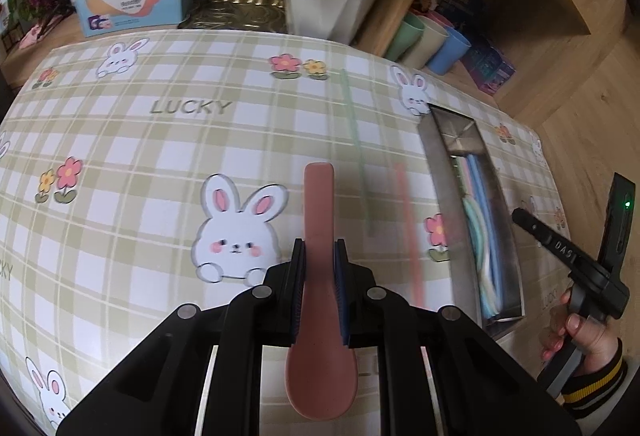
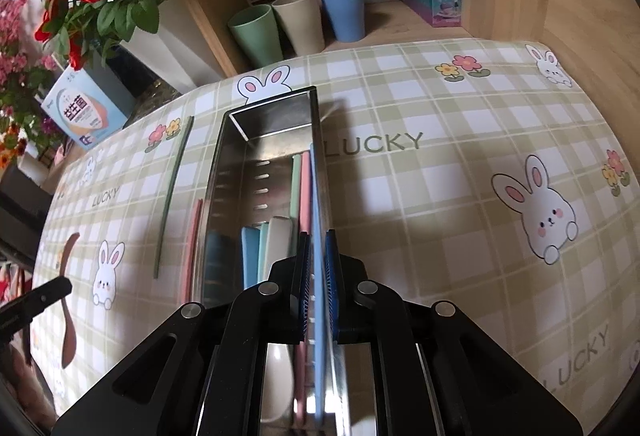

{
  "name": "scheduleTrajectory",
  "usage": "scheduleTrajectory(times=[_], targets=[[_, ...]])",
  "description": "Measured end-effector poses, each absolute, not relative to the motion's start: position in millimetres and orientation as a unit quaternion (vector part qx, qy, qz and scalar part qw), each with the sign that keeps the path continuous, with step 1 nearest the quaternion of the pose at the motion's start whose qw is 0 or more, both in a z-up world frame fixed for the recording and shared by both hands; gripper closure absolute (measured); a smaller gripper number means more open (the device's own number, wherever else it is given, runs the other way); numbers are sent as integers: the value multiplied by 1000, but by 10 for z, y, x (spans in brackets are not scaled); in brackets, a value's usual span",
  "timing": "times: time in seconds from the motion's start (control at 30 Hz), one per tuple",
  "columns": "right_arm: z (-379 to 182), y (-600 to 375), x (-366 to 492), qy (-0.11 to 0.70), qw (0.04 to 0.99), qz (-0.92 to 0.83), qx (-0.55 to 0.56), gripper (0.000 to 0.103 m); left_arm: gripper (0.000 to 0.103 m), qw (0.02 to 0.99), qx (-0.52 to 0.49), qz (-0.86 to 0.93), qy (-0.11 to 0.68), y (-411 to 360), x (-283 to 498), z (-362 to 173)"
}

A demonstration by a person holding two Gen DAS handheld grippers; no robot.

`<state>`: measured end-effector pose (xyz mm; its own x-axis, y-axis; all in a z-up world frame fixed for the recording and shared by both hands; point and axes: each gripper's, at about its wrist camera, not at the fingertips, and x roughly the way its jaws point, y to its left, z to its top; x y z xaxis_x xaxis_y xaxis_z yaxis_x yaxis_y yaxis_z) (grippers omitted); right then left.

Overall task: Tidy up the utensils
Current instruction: 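Carry the blue chopstick into the steel rack with the right tool and open, then lower the pink spoon into the steel rack with the left tool and release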

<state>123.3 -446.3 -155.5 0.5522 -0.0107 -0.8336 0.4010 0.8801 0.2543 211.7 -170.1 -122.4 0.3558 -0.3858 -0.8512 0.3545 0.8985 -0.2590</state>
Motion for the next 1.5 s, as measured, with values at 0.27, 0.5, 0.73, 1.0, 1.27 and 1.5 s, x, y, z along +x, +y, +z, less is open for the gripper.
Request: scheduleTrajectory(times=[0.27, 0.5, 0.73, 1.0, 1.27, 1.5], targets=[[-1517, -4578, 1097, 468, 851, -118, 207, 94, 89, 809, -10, -261, 526, -2223, 2046, -1139], [-1460, -4781, 965, 463, 853, -131, 202, 57, 89, 796, -1, -293, 530, -2794, 1952, -1107], [-1546, -4955, 862, 464, 848, -137, 217, 51, 89, 783, -3, -315, 536, -3300, 1849, -1184], [-1588, -5061, 822, 457, 846, -140, 238, 51, 89, 774, 6, -303, 556, -3610, 1836, -1461], [-1639, -5110, 787, 459, 842, -144, 245, 51, 89, 785, 20, -295, 545, -3773, 1838, -1544], [-1683, -5148, 739, 458, 838, -149, 254, 51, 89, 791, 49, -294, 535, -3791, 1781, -1596]])
